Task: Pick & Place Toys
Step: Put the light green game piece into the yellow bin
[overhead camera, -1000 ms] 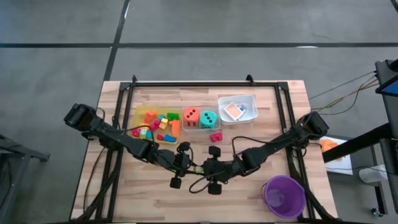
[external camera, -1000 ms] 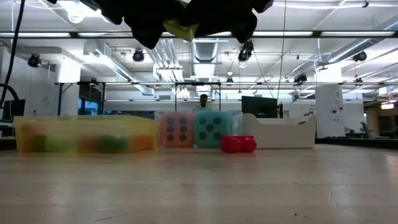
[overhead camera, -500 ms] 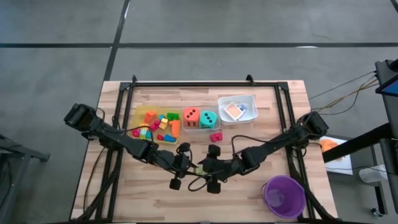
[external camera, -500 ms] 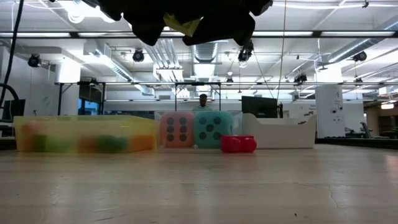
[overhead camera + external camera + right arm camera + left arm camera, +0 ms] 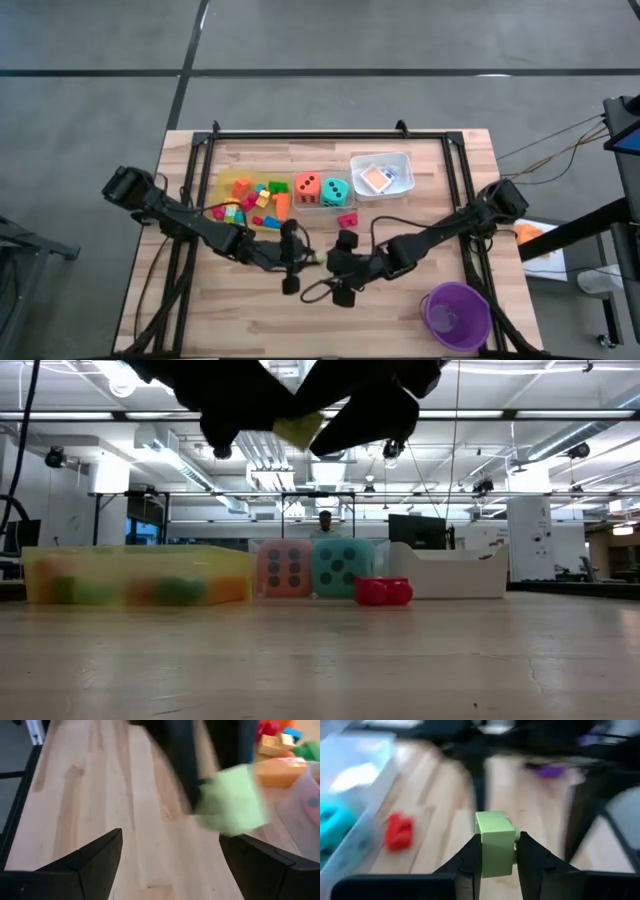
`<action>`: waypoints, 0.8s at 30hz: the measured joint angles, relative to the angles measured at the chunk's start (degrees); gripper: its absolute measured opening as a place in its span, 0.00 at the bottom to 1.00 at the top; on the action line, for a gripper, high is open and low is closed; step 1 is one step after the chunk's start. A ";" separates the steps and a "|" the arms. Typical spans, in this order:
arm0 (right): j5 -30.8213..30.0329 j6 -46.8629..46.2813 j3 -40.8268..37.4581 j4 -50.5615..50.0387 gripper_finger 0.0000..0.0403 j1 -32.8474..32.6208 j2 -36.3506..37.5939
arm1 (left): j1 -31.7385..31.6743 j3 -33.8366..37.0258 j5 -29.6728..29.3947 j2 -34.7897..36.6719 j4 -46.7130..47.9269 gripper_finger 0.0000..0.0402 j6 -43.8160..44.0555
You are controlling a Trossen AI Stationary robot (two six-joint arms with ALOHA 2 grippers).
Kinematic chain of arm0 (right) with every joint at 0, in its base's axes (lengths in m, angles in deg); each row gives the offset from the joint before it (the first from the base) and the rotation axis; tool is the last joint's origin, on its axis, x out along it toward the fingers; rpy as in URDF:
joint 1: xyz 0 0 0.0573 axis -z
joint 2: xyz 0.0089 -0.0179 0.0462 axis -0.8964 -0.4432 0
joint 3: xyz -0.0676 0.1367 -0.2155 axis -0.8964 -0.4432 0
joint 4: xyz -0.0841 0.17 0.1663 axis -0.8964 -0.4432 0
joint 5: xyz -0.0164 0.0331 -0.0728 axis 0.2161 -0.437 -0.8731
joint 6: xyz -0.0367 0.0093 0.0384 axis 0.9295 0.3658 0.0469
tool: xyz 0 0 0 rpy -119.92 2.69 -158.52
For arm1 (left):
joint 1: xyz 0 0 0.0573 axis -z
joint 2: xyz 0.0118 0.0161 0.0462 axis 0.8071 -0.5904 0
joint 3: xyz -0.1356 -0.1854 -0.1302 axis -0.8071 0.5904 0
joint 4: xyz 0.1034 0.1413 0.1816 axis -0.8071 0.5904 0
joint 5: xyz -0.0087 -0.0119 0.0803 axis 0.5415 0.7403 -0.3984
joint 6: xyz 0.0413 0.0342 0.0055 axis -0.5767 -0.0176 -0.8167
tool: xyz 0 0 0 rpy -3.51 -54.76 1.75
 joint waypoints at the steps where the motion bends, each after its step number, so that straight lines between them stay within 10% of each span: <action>1: -0.15 -0.63 0.32 -0.64 0.81 0.08 0.02 | -0.65 0.02 -0.56 0.49 1.82 0.20 2.32; 15: -2.37 -2.38 1.81 -4.03 0.81 -1.25 0.98 | -8.69 0.04 -6.59 13.53 38.42 0.20 29.33; 24: -2.39 -2.38 1.81 -4.09 0.81 -1.17 1.01 | -29.22 0.20 1.71 17.12 61.30 0.20 33.71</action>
